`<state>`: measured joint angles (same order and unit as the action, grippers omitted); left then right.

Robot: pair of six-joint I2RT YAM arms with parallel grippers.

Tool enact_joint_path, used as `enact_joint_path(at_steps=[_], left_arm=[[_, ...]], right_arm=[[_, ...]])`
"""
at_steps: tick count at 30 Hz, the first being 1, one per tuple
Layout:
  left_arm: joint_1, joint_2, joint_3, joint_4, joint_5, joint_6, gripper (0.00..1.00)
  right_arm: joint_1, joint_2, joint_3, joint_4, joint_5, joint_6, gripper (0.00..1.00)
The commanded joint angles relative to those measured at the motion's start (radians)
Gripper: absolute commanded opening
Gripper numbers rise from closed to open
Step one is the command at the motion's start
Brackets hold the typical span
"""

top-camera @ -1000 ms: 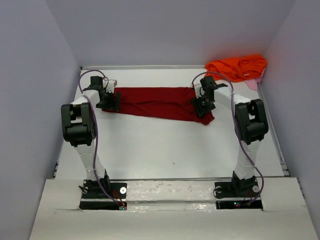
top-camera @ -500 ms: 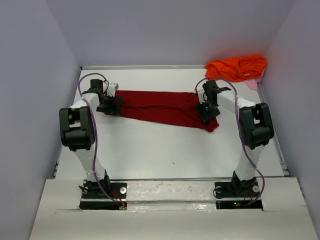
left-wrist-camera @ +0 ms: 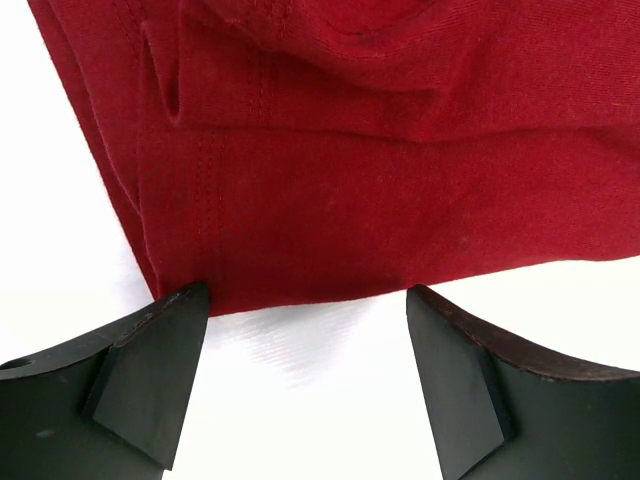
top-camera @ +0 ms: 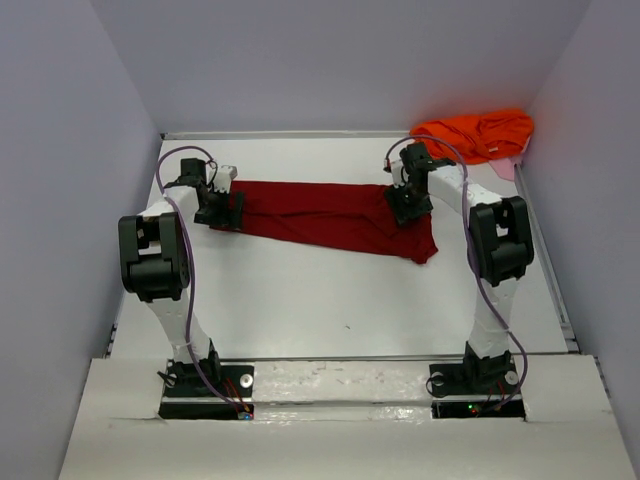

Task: Fold and stack the t-shirts
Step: Fold the one-third-folded T-shirt at the center of the board.

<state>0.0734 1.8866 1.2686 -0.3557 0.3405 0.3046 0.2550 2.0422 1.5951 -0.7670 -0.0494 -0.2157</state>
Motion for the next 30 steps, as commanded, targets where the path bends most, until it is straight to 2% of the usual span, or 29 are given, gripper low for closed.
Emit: enact_joint_path(at_steps=[1,9,12,13,16,26,28,30], left_arm=[[-0.006,-0.049,-0.011,-0.006,0.011,-0.007,0.89],[-0.021,-0.06,-0.012,-0.008,0.011,-0.012,0.89],[-0.021,-0.061,-0.015,-0.008,0.008,-0.01,0.89],[-0.023,-0.061,-0.017,-0.006,0.008,-0.01,0.89],[-0.024,-0.057,-0.021,-0.002,0.005,-0.009,0.89],[-0.035,-0.041,-0.023,-0.002,0.003,-0.007,0.89],[-0.04,-0.041,-0.021,-0.003,0.003,-0.005,0.89],[-0.038,-0.041,-0.021,-0.003,0.002,-0.005,0.89]], right_arm=[[-0.005,0.058,0.074,0.003,0.013,0.007,0.61],[-0.005,0.148,0.183,0.021,0.069,-0.005,0.59],[-0.005,0.153,0.195,0.018,0.062,-0.005,0.3],[-0.005,0.148,0.195,0.017,0.06,-0.004,0.16],[-0.005,0.116,0.181,0.017,0.068,-0.011,0.08],[-0.005,0.018,0.141,0.008,0.088,-0.03,0.05],[-0.005,0.007,0.146,0.005,0.094,-0.031,0.0],[-0.005,0.0,0.15,0.003,0.094,-0.031,0.0]])
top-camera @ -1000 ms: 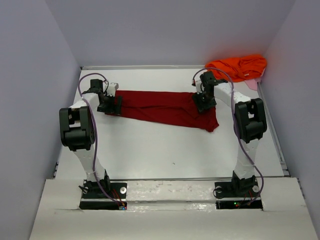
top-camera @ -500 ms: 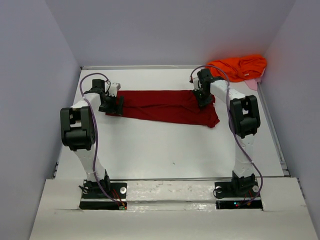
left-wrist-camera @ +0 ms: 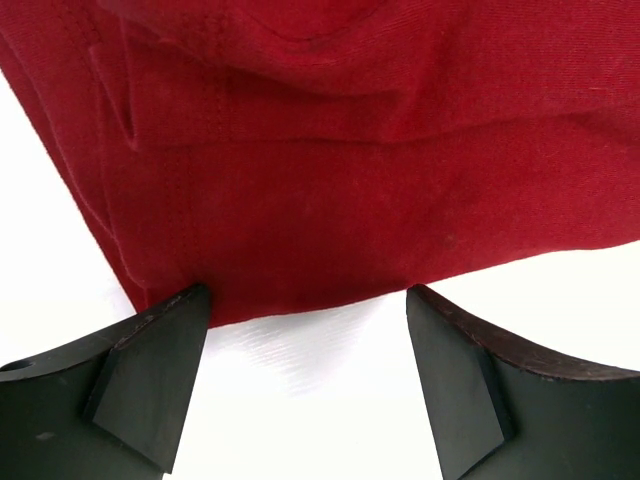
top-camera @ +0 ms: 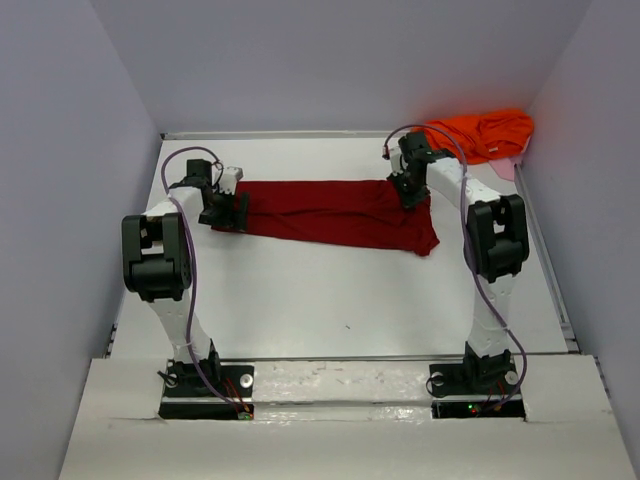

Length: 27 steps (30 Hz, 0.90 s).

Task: Fold and stack the t-shirts
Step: Fold the one-third-folded T-shirt at the center of the board.

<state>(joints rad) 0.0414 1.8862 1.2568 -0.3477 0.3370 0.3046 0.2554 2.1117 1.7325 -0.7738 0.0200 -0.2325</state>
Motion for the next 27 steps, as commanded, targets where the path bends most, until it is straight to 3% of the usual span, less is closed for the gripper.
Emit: enact_joint_path(at_steps=[1,13,16,18,19,22,23,27], left_arm=[[-0.006,-0.041,-0.01,-0.011,0.005,-0.004,0.89],[-0.009,-0.036,-0.019,-0.01,0.007,0.001,0.89],[-0.011,-0.032,-0.022,-0.008,0.007,0.002,0.89],[-0.009,-0.027,-0.023,-0.007,0.007,0.004,0.89],[-0.011,-0.027,-0.023,-0.007,0.008,0.004,0.89],[-0.011,-0.027,-0.027,-0.007,0.011,0.005,0.89],[-0.011,-0.029,-0.027,-0.007,0.008,0.005,0.89],[-0.011,-0.035,-0.028,-0.008,0.01,0.007,0.89]], right_arm=[[-0.005,-0.073,0.018,0.011,0.024,-0.014,0.0],[-0.005,-0.009,0.205,-0.045,0.024,-0.007,0.0],[-0.005,0.011,0.245,-0.051,0.027,-0.008,0.05],[-0.005,0.036,0.268,-0.062,0.031,-0.008,0.11],[-0.005,0.045,0.288,-0.071,0.031,-0.011,0.22],[-0.005,0.077,0.309,-0.078,0.04,-0.01,0.29],[-0.005,0.082,0.314,-0.079,0.044,-0.01,0.39],[-0.015,0.117,0.311,-0.073,0.081,-0.011,0.56]])
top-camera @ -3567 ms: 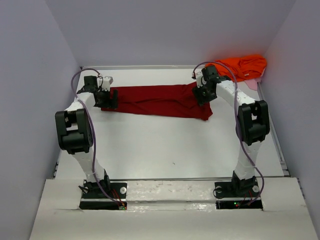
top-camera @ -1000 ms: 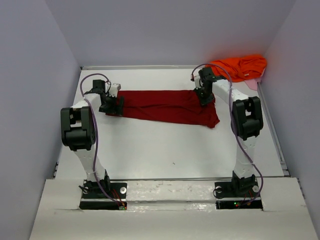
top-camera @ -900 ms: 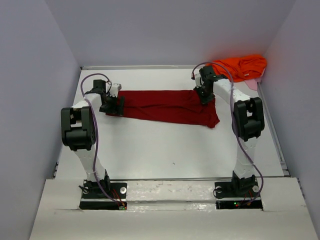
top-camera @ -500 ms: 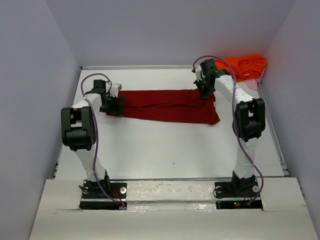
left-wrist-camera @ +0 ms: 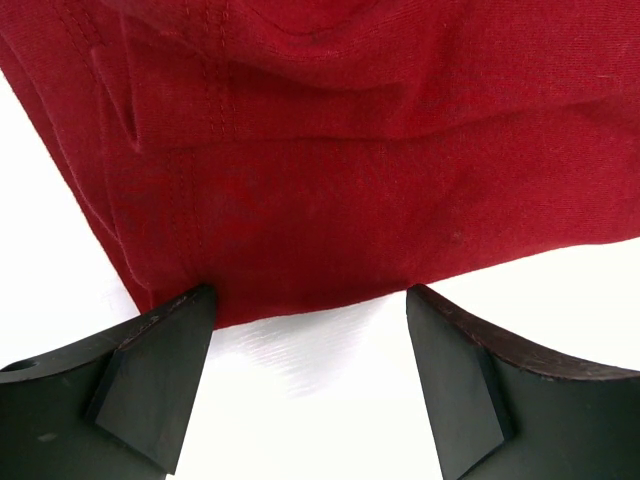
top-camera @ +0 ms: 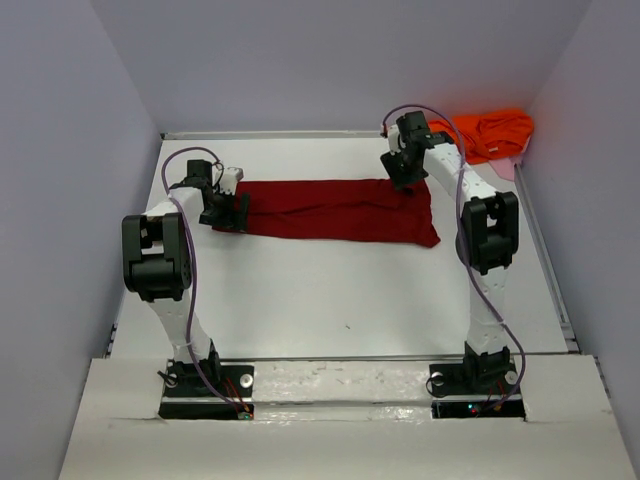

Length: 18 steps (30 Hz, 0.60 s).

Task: Fold and stack the t-shirts
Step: Fold the one-third-folded T-shirt at the center of the board.

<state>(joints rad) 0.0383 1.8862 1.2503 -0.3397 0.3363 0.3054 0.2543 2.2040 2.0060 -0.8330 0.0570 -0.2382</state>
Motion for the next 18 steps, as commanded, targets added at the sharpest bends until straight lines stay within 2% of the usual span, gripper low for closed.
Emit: enact_joint_path(at_steps=[1,5,9,18], left_arm=[[-0.009,-0.038,-0.022,-0.019,0.012,0.006,0.89],[-0.008,-0.041,-0.022,-0.018,0.013,0.006,0.89],[-0.008,-0.035,-0.023,-0.016,0.013,0.006,0.89],[-0.009,-0.039,-0.029,-0.018,0.023,0.006,0.89]], right_arm=[[-0.013,0.032,0.034,-0.014,0.056,-0.006,0.57],[-0.013,0.025,0.007,-0.011,0.053,-0.007,0.58],[-0.013,-0.049,-0.047,0.006,-0.011,0.004,0.59],[-0.013,0.025,-0.007,0.026,0.026,0.002,0.58]])
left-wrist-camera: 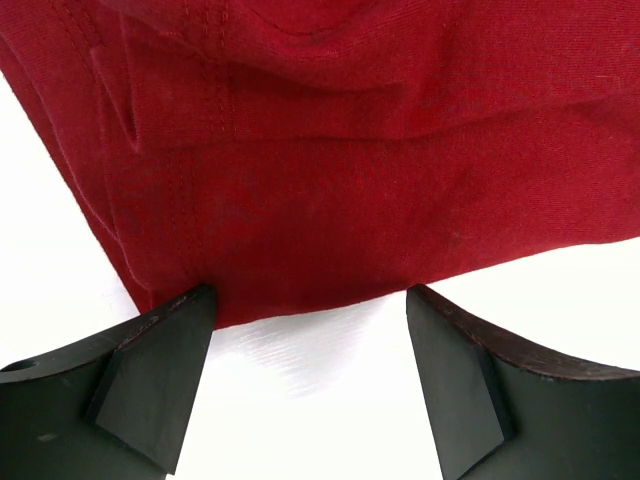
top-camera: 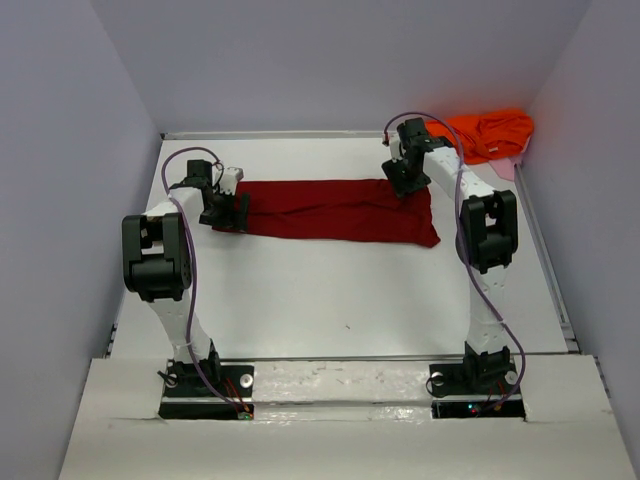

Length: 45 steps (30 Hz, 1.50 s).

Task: Fold and stack the t-shirts
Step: Fold the one-third-folded T-shirt at the center of the board.

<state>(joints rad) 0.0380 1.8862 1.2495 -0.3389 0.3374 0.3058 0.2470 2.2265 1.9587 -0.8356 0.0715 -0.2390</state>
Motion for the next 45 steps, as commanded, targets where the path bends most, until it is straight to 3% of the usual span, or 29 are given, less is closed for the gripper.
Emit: enact_joint_path(at_steps=[1,11,19,21,27,32,45], left_arm=[[-0.007,-0.041,-0.028,-0.018,0.022,0.006,0.89],[-0.007,-0.053,-0.032,-0.018,0.038,0.004,0.89],[-0.007,-0.061,-0.042,-0.014,0.051,0.004,0.89],[-0.009,-0.062,-0.045,-0.015,0.051,0.004,0.89],[-0.007,-0.064,-0.045,-0.012,0.052,0.003,0.89],[-0.009,-0.062,-0.045,-0.014,0.052,0.003,0.89],[-0.009,-0.056,-0.038,-0.008,0.029,0.001,0.89]], right_arm=[[-0.006,0.015,0.049,0.032,0.02,0.003,0.58],[-0.024,0.053,0.057,0.116,0.198,-0.019,0.59],[-0.034,0.093,0.068,0.148,0.22,-0.028,0.56],[-0.034,0.105,0.072,0.15,0.214,-0.026,0.49],[-0.043,0.11,0.062,0.153,0.202,-0.026,0.12],[-0.043,0.062,0.017,0.156,0.198,-0.034,0.0],[-0.043,-0.33,-0.322,0.17,0.143,-0.069,0.0]])
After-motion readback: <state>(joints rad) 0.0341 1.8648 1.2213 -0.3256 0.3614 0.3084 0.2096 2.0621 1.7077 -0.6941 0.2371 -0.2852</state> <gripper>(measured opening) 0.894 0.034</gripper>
